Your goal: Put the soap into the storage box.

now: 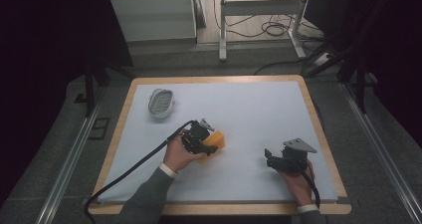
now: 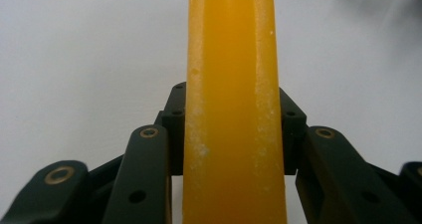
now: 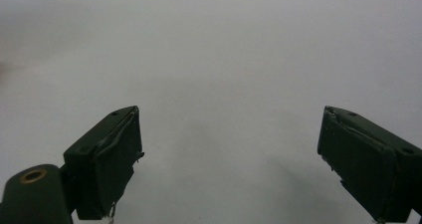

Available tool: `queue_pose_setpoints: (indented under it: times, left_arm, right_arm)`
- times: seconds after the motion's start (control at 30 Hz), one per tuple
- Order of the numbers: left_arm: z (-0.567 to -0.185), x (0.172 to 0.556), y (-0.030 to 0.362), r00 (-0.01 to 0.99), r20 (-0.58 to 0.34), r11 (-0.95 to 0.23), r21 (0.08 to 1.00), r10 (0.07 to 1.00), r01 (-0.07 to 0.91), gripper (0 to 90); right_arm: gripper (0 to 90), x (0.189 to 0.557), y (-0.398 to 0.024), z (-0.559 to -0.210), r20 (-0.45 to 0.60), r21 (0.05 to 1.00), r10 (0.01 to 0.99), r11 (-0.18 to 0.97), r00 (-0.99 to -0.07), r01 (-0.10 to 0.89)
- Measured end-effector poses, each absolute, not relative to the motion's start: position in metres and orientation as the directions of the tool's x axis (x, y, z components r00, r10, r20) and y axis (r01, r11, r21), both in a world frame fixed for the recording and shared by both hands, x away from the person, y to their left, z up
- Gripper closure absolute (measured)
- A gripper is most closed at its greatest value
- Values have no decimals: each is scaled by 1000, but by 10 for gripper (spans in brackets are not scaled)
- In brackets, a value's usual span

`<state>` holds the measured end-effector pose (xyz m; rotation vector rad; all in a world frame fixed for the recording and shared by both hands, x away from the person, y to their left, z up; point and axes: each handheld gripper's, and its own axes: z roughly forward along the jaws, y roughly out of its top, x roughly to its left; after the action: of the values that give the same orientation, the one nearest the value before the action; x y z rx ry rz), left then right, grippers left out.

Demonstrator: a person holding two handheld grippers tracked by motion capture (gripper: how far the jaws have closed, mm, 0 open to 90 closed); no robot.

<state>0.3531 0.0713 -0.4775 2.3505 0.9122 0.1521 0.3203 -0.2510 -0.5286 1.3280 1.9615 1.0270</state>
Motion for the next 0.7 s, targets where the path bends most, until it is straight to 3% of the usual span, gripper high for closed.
queue_pose_setpoints:
  times: [0.7]
  left_arm:
    - [-464, 350, 83, 763, -95, -579, 593, 639, 559, 610]
  right_arm:
    - [104, 320, -251, -529, -28, 832, 935, 218, -354, 510]
